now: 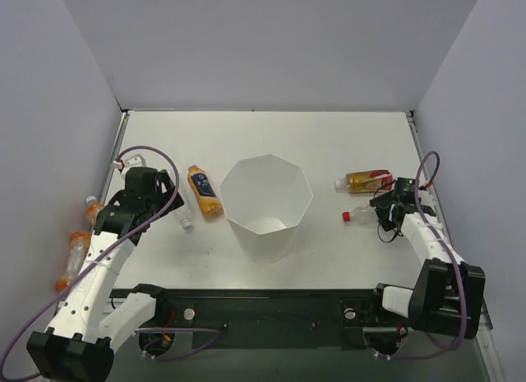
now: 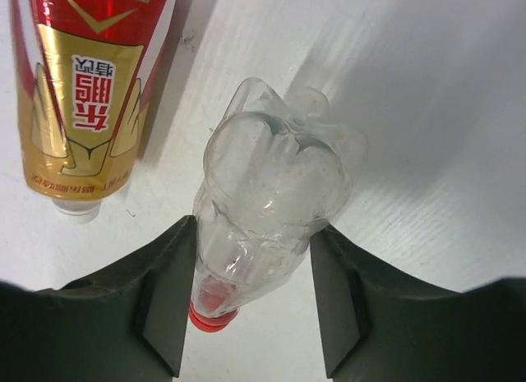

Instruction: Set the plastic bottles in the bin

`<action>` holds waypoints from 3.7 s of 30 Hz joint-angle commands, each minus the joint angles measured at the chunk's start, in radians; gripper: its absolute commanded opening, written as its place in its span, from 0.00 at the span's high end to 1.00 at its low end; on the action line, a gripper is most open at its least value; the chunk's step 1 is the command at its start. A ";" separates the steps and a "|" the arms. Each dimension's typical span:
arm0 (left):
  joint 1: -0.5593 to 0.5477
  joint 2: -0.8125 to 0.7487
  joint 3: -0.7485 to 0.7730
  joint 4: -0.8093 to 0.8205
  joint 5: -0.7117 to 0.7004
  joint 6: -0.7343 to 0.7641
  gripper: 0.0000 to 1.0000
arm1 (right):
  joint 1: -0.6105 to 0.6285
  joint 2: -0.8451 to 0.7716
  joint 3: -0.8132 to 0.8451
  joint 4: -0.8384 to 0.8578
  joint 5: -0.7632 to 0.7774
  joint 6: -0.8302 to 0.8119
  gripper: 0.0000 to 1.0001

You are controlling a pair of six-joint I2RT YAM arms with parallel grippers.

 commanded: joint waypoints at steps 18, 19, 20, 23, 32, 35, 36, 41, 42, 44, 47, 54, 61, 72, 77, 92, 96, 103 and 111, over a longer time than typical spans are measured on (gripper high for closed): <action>0.011 0.053 0.049 -0.035 -0.017 -0.016 0.03 | 0.296 -0.366 0.685 -0.313 0.164 -0.183 0.61; 0.011 0.047 0.046 -0.033 -0.017 -0.018 0.03 | 0.358 -0.352 0.713 -0.299 0.164 -0.206 0.61; 0.009 0.043 0.041 -0.033 -0.017 -0.024 0.03 | 0.400 -0.329 0.761 -0.298 0.170 -0.218 0.61; 0.012 0.026 0.032 -0.044 -0.022 -0.033 0.03 | 0.610 -0.280 0.820 -0.296 0.236 -0.281 0.61; 0.021 0.012 0.020 -0.065 -0.020 -0.043 0.03 | 1.097 -0.102 0.861 -0.356 0.313 -0.456 0.27; 0.024 0.009 0.021 -0.070 -0.022 -0.043 0.03 | 1.140 -0.061 0.900 -0.391 0.351 -0.490 0.07; 0.024 0.007 0.021 -0.070 -0.022 -0.046 0.03 | 1.143 -0.064 0.901 -0.394 0.369 -0.491 0.07; 0.026 -0.011 0.017 -0.079 -0.023 -0.047 0.03 | 1.038 -0.160 0.895 -0.394 0.575 -0.501 0.05; 0.024 -0.016 0.015 -0.081 -0.023 -0.047 0.03 | 0.996 -0.179 0.883 -0.394 0.558 -0.469 0.06; 0.029 -0.020 0.010 -0.082 -0.025 -0.046 0.03 | 0.853 -0.252 0.836 -0.390 0.538 -0.423 0.06; 0.032 -0.020 0.004 -0.081 -0.016 -0.041 0.03 | 0.575 -0.327 0.730 -0.393 0.479 -0.372 0.07; 0.034 -0.009 0.012 -0.075 -0.002 -0.043 0.03 | 0.031 -0.210 0.442 -0.318 -0.013 -0.150 0.07; 0.038 -0.031 0.004 -0.087 -0.006 -0.041 0.03 | -0.038 -0.029 0.335 -0.133 -0.100 -0.030 0.06; 0.041 -0.025 0.021 -0.095 -0.014 -0.026 0.03 | -0.041 0.279 0.424 -0.032 -0.141 0.053 0.06; 0.047 -0.031 0.027 -0.102 -0.031 -0.021 0.03 | -0.037 0.327 0.411 0.000 -0.146 0.107 0.06; 0.050 -0.029 0.021 -0.108 -0.023 -0.033 0.03 | -0.038 0.458 0.398 0.072 -0.132 0.136 0.40; 0.052 -0.028 0.018 -0.118 -0.028 -0.039 0.03 | -0.037 0.354 0.386 0.043 -0.118 0.105 0.55; 0.061 0.001 0.000 -0.099 -0.026 -0.079 0.03 | 0.032 0.020 0.509 -0.057 -0.092 0.015 0.64; 0.087 0.122 0.009 -0.003 0.015 -0.112 0.02 | 0.395 -0.125 0.879 -0.191 0.086 -0.225 0.64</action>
